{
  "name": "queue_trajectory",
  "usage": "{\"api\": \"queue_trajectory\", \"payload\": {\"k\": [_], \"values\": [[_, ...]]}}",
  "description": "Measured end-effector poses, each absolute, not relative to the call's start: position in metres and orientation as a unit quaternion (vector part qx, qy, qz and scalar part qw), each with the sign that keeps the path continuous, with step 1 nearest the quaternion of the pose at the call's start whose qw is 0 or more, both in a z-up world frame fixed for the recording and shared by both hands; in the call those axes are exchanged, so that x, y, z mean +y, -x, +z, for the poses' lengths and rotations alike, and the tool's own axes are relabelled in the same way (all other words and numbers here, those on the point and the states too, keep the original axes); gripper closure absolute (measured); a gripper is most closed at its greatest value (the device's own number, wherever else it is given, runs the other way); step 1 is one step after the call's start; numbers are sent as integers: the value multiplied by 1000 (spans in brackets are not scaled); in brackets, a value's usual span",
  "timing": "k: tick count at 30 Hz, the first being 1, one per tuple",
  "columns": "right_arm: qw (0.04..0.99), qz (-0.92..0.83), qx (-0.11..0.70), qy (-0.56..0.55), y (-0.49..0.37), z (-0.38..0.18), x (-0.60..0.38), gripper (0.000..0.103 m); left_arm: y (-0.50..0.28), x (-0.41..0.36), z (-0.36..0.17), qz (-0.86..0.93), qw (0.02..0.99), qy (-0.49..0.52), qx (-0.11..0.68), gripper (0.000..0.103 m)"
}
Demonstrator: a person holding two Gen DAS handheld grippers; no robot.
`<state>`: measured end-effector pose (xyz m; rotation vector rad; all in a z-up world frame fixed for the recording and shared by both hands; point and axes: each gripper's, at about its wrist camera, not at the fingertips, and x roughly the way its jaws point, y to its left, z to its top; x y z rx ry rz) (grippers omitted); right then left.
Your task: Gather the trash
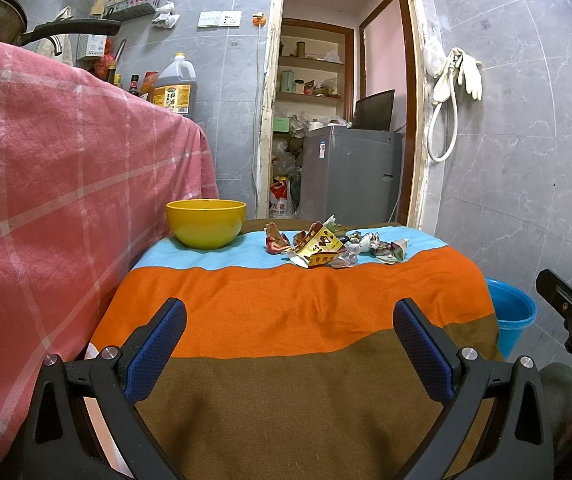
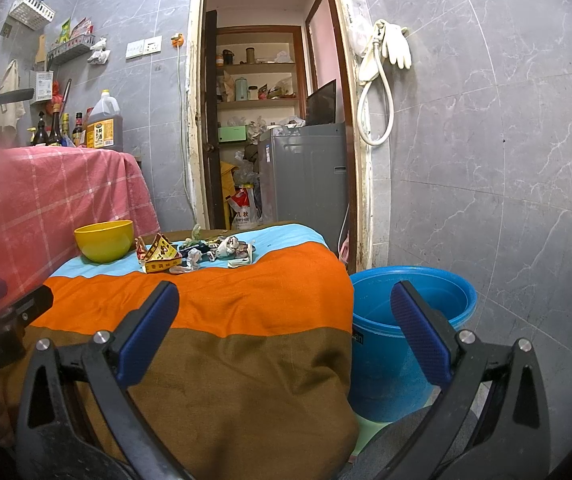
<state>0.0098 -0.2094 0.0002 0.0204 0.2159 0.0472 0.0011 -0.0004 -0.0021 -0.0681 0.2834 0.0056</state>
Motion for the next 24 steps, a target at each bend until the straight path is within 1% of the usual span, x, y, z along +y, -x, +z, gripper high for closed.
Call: {"api": "queue_trajectory", "payload": {"k": [24], "values": [[994,24,107,-11,-9,2,-210,0,-1,0,-2,3,989,33,142,2]]}}
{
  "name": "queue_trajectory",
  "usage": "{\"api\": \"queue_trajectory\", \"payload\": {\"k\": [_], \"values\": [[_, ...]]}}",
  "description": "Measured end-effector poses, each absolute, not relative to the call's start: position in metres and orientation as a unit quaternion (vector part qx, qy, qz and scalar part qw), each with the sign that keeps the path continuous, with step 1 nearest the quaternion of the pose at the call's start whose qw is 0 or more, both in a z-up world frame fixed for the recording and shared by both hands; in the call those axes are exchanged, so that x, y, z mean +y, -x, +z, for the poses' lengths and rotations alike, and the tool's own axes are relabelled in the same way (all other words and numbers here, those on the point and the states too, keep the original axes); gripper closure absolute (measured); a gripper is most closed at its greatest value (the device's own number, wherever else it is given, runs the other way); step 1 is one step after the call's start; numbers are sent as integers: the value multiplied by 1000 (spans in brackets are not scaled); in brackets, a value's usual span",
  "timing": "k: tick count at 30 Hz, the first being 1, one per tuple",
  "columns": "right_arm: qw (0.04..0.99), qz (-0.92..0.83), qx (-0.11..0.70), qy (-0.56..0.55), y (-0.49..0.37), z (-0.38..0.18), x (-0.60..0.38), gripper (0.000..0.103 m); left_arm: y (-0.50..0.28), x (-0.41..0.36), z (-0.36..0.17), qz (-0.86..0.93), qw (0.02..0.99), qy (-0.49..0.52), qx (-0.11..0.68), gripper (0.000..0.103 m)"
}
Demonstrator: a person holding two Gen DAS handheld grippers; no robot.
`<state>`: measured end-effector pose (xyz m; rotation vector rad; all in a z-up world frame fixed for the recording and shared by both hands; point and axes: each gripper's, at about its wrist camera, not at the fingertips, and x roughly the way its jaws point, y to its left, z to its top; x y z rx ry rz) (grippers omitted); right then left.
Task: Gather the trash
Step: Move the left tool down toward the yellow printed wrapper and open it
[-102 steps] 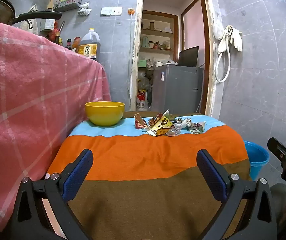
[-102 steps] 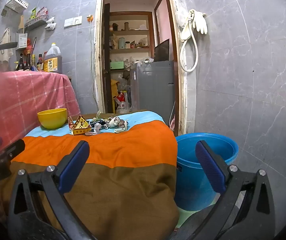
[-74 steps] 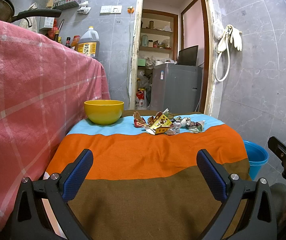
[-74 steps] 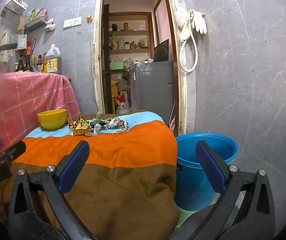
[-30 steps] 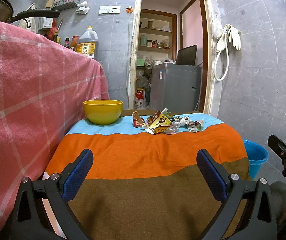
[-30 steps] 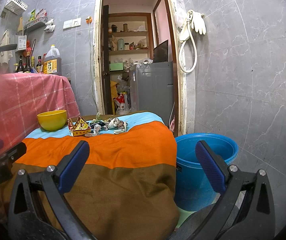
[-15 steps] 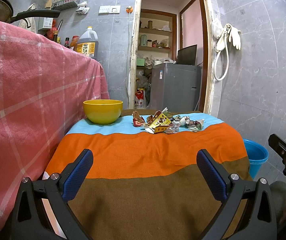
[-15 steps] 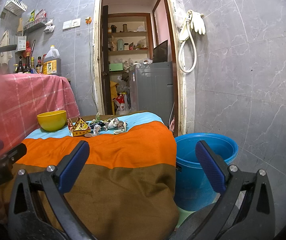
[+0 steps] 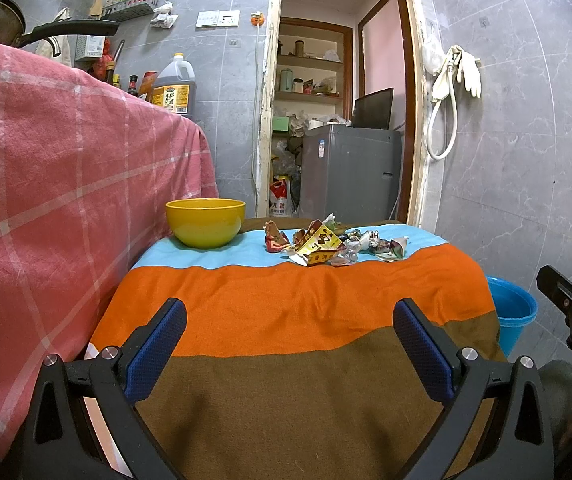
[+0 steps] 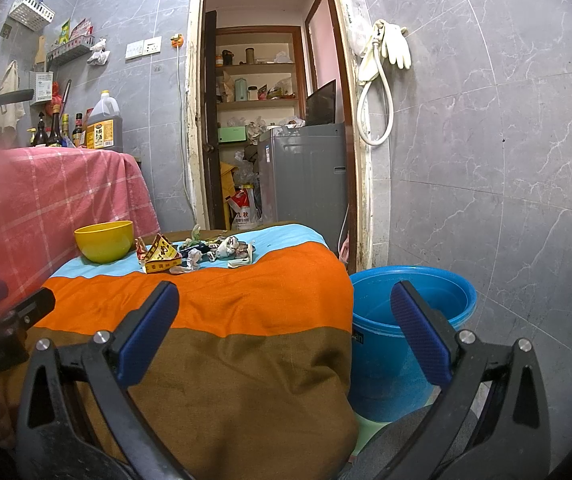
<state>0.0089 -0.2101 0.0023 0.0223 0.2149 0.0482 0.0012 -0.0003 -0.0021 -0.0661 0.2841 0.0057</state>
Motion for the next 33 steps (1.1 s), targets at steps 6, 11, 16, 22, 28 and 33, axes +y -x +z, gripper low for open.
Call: {"api": "queue_trajectory", "payload": {"k": [6,11,16,22,28,33], "values": [[994,24,108,-12,-9,2,-210,0,-4,-3,-5,4,989,32,147,2],[993,31,112,-14,-10,1,-210,0,-11,-9,-5,10,987,24,156,2],[992,60,115,-2,-24,15,-207,0,-30,1,4,16,985,22,169,2],[990,78,115,-16,-65,29,-209,0,-73,24,16,14,977,52,208,2],[988,84,128,3,-111,33,-201,0,-110,36,25,2,970,79,230,2],[985,87,146,16,-146,29,-198,0,-149,35,22,-13,958,70,279,2]]}}
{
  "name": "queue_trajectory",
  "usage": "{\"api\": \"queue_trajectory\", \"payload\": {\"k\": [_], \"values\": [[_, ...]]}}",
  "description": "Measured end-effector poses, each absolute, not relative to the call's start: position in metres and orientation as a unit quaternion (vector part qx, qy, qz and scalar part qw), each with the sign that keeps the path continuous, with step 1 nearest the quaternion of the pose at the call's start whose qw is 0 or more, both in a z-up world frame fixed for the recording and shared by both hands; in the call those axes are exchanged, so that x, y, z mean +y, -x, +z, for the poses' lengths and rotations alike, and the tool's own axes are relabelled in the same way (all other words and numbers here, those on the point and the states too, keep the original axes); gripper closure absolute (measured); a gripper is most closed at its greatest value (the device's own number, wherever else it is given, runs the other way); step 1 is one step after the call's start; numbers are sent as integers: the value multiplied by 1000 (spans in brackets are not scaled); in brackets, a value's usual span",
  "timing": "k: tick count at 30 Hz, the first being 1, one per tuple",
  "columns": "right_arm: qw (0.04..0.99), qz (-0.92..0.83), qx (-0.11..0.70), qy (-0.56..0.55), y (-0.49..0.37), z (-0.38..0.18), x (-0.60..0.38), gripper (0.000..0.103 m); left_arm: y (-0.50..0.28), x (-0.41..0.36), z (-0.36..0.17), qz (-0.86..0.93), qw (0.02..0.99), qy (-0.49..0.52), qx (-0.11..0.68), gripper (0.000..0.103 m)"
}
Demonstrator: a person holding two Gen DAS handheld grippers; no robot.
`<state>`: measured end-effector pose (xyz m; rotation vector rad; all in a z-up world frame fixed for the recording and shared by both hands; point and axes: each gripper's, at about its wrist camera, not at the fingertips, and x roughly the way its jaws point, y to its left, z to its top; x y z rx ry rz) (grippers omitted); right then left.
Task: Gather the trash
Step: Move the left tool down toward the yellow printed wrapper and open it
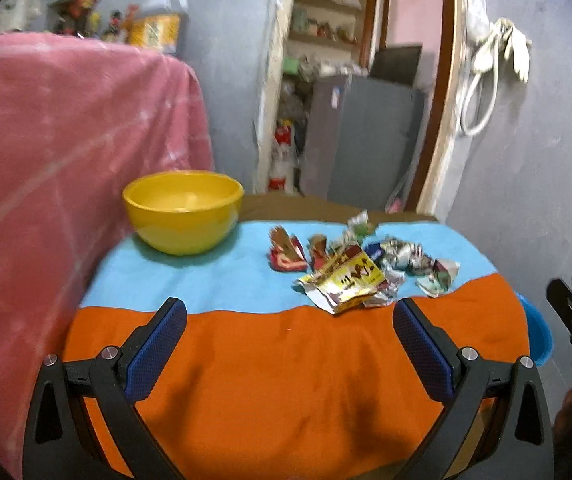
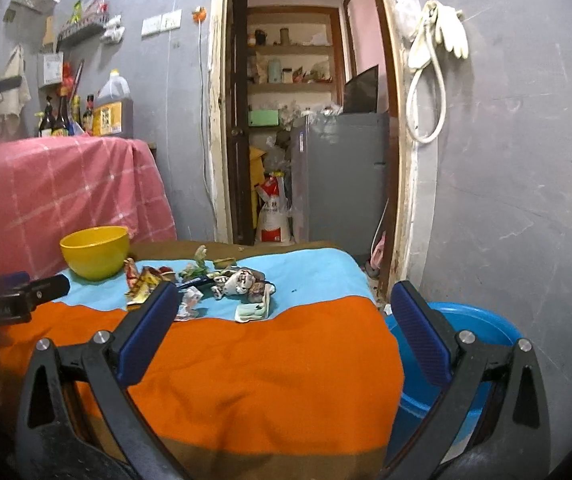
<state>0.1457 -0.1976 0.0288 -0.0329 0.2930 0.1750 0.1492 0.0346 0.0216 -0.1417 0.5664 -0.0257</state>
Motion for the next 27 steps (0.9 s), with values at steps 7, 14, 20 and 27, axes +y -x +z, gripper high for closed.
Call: {"api": "queue_trajectory", "payload": {"k": [7,14,20,27], "values": [[967,107,229,30,-215,7,-190,0,-190,35,13,-15,942,47,331,5],[944,120,308,18,-265,-16,-186,2,-225,41,0,-41,925,40,377,33],[937,121,328,23,-285,-20,-182,32,-242,41,-8,-81,911,59,401,60],[930,145,336,21,-290,-25,-179,60,-245,37,-5,-102,906,59,406,87]]}}
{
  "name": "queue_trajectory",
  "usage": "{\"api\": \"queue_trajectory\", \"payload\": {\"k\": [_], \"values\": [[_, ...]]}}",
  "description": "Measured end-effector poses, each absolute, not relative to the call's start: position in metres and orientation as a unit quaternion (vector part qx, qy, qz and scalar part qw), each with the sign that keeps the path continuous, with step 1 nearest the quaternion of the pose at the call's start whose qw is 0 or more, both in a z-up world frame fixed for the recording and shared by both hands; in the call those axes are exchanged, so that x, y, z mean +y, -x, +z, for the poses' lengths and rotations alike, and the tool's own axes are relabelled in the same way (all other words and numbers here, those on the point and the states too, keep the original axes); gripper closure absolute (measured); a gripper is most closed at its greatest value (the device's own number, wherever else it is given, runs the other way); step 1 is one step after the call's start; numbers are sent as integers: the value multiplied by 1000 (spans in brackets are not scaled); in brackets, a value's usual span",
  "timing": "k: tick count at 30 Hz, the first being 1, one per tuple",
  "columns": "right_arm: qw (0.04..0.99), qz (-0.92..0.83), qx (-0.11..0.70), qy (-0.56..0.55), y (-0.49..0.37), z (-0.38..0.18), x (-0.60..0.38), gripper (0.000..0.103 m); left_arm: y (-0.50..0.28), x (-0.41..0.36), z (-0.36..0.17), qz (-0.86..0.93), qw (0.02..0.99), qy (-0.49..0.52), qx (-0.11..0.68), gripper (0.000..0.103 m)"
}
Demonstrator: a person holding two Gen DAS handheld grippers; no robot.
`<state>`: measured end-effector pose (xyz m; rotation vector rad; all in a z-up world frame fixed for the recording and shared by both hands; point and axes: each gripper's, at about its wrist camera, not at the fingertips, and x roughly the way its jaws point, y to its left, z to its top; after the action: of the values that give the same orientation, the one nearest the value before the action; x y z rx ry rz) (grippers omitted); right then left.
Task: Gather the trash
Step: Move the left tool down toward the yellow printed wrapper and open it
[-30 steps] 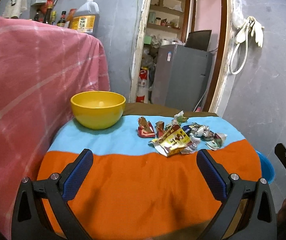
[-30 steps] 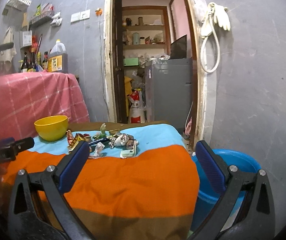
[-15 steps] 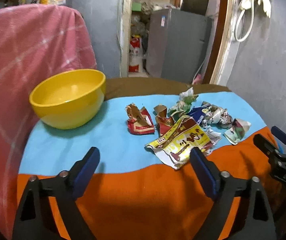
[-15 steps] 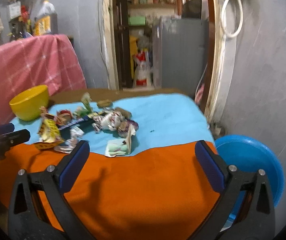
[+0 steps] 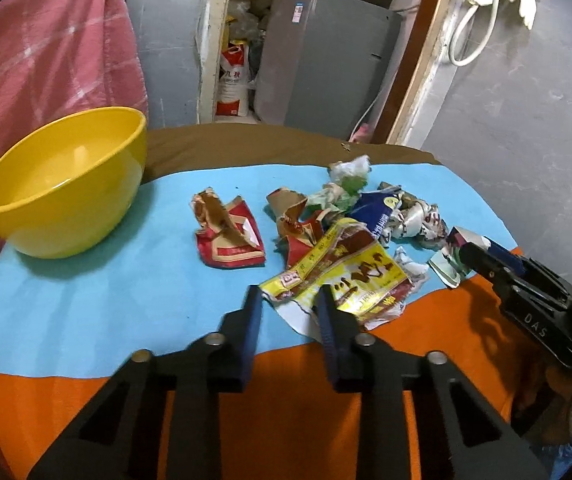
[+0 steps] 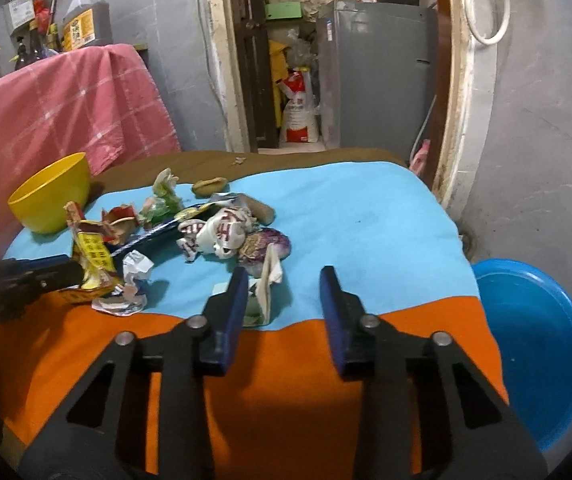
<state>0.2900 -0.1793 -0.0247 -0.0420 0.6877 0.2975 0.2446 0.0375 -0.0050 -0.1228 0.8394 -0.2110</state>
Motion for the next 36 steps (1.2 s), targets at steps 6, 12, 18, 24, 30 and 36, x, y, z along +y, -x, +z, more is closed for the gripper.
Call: {"api": "queue_trajectory", "payload": {"k": [6,12,18,24,30,36], "values": [[927,161,338,12,-287,-29,-181,85,-249,35,-5,-111,902,59,413,99],[930,167,327,5,-281,-29,-183,87,-246,38,-4,-123,901,68,410,103],[931,170,322,-1,-277,-28,-185,87,-237,39,0,-116,912,74,385,102],[933,171,317,-6,-275,-27,-188,87,-250,41,-3,-121,903,91,401,66],[934,173,313,-12,-275,-27,-191,87,-271,40,-4,-166,891,91,413,65],[933,177,315,-9,-275,-28,-189,87,-280,33,-7,-176,889,73,417,66]]}}
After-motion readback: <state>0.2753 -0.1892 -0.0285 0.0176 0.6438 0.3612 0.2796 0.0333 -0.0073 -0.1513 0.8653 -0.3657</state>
